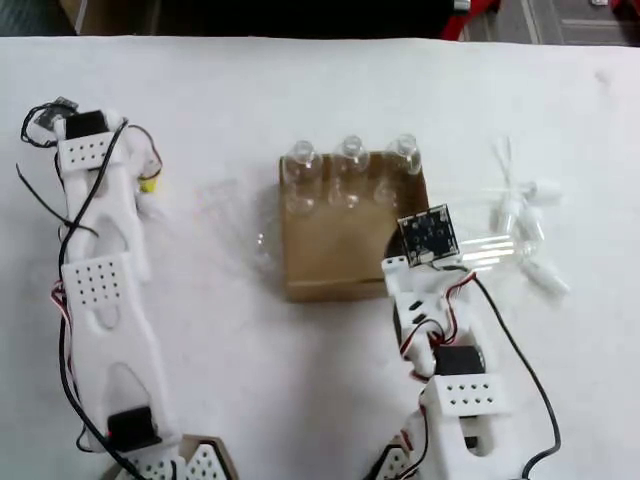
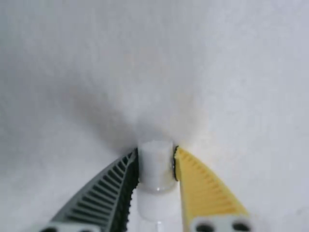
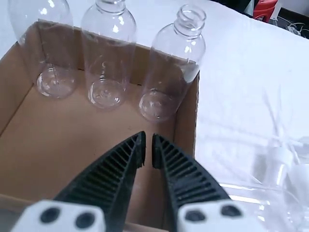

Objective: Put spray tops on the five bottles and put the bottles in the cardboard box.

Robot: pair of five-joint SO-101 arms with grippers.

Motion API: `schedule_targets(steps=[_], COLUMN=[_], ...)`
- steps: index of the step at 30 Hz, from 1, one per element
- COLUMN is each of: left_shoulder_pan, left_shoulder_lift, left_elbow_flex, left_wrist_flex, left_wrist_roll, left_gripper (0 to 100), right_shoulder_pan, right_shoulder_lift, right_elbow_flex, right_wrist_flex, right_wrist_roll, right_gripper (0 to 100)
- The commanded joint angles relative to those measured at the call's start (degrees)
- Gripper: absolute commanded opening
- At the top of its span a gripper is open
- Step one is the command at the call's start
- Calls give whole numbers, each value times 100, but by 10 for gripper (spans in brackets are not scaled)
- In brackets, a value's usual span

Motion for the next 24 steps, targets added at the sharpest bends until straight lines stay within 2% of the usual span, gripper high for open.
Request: schedule_targets(steps=[1,5,12,19,24], left_shoulder_pan=[48,66,356,558,971], left_shoulder_lift=[-84,-84,-101,-1534,-2738], left_elbow_flex=[-193,-484,-2549,-2567,-2532], left_wrist_flex=[114,448,835,853,853], left_wrist_roll=[79,-53,-1688,-1486,-1503], left_gripper=[94,15,20,20,21], right_shoulder_pan=[-13,-13,-13,-13,-13], right_shoulder_lift=[4,13,13,13,4], right_elbow_flex=[-26,-26,-26,-26,-26], right_wrist_flex=[-145,-145,-145,-145,-145], right_wrist_roll=[79,79,79,79,79], right_gripper=[18,18,18,18,18])
